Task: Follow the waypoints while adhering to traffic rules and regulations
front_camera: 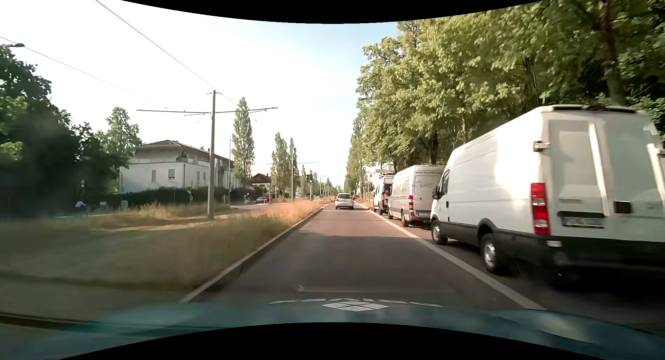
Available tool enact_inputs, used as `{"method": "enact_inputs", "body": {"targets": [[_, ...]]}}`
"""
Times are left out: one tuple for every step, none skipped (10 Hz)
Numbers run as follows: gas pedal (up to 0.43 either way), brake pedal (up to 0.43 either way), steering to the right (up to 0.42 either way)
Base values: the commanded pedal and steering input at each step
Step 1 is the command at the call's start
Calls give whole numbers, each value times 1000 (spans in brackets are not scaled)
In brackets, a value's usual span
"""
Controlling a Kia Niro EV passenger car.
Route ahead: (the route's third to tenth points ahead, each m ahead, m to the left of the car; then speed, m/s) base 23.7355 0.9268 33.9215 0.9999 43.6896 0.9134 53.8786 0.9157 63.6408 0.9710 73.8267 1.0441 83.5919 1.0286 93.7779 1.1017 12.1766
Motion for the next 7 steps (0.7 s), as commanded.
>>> {"method": "enact_inputs", "body": {"targets": [[209,0,-3],[228,0,-4],[228,0,-4],[228,0,-4],[228,0,-4],[228,0,-4],[240,0,-4]]}}
